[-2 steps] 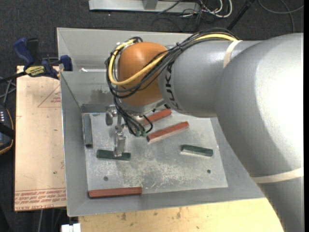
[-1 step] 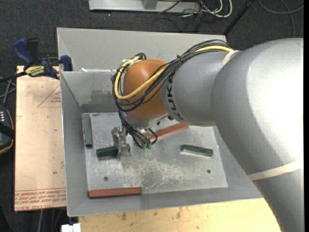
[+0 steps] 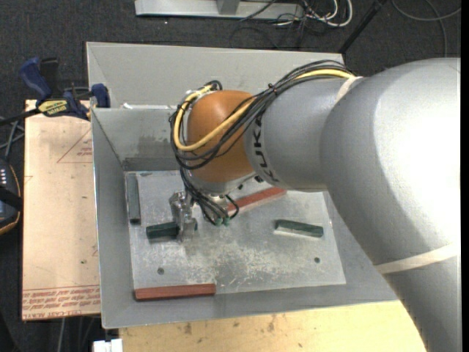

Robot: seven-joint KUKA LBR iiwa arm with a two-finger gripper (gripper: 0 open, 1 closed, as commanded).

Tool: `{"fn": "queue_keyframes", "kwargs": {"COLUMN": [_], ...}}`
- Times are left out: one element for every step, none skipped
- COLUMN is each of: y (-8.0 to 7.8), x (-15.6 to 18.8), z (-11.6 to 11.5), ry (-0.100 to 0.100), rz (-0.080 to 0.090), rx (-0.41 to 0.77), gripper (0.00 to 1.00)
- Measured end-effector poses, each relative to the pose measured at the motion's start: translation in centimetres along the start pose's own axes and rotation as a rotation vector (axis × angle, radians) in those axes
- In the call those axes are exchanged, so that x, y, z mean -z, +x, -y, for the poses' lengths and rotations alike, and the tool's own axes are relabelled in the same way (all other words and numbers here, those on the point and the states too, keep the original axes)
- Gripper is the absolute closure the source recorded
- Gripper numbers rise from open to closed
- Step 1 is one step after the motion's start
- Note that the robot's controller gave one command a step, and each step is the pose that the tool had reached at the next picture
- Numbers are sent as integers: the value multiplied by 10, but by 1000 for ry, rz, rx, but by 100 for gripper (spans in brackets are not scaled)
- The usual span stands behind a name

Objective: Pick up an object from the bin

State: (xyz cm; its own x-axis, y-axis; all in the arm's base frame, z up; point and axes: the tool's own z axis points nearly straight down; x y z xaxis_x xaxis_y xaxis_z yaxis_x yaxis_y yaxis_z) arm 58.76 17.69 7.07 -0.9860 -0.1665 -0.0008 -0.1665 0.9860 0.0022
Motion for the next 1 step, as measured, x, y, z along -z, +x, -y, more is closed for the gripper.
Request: {"fn": "queue_keyframes", "kwargs": {"y": [21], "x": [143], "z": [-12], "ry": [1], "rz": [2], "rx": [-39], "gripper": [100]}}
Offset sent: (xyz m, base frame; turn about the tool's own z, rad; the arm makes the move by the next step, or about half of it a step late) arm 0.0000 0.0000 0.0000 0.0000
